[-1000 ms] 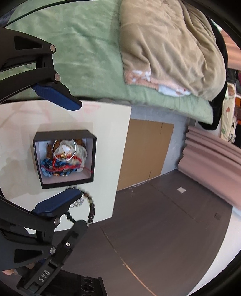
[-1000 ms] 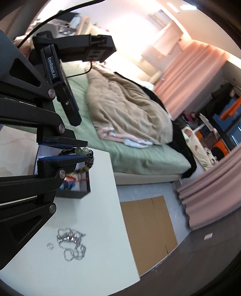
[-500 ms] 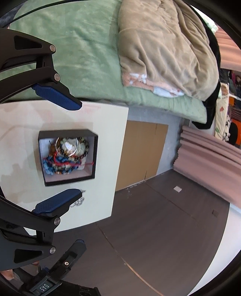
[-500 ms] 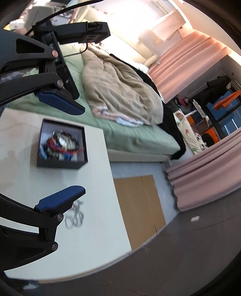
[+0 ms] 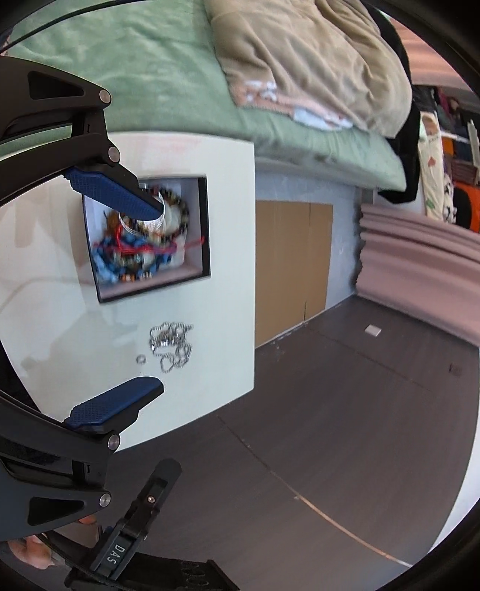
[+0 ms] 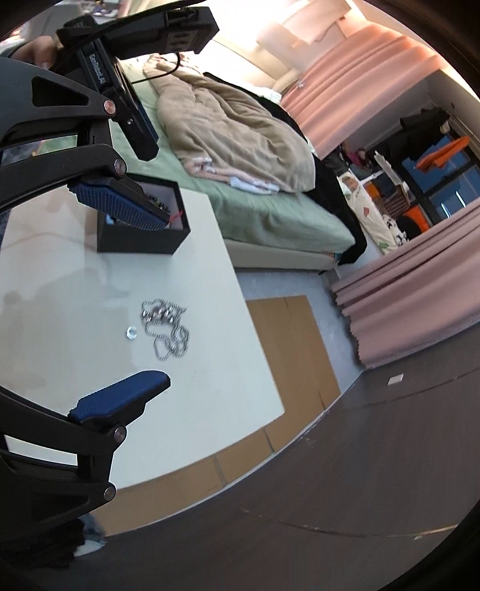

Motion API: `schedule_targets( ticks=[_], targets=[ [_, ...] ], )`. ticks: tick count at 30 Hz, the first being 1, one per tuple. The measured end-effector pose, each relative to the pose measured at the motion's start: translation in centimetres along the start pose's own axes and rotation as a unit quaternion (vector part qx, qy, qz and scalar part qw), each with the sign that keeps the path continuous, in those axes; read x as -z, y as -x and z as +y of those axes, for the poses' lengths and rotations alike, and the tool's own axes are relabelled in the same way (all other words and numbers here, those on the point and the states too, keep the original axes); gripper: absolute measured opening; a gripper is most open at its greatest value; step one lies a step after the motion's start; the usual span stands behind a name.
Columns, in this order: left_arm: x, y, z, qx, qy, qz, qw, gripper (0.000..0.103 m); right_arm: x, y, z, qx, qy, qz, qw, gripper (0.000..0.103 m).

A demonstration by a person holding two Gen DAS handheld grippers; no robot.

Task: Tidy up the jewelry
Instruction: 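Grasp the green and black beaded bracelet with the right tool and drop it into the box, then grasp the silver chain necklace by its mouse pendant with the left tool and lift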

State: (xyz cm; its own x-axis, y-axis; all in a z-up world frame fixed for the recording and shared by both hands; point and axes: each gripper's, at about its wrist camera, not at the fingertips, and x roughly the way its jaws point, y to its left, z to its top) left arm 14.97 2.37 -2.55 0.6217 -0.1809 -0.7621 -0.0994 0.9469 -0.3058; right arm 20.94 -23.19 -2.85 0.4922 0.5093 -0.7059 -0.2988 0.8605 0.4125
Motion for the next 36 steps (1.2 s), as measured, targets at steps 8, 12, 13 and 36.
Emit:
schedule_targets(
  ticks=[8,12,13,36],
  targets=[
    [0.1,-4.0,-3.2,0.014,-0.016,0.051,0.9984,0.087,0.3,0.0,-3.5,0.019,-0.033,0.009,0.999,0.079],
    [0.2,-5.6,-4.5,0.018,-0.028,0.07,0.997,0.085,0.2,-0.2,-4.9,0.031,-0.039,0.016,0.999,0.079],
    [0.1,-5.9,-4.8,0.017,-0.031,0.076,0.9965,0.085,0.2,-0.2,-5.3,0.037,-0.04,0.018,0.998,0.079],
    [-0.2,-18.0,-8.0,-0.08,-0.058,0.186,0.9776,0.06,-1.1,-1.4,-11.9,0.075,-0.107,0.055,0.99,0.079]
  ],
)
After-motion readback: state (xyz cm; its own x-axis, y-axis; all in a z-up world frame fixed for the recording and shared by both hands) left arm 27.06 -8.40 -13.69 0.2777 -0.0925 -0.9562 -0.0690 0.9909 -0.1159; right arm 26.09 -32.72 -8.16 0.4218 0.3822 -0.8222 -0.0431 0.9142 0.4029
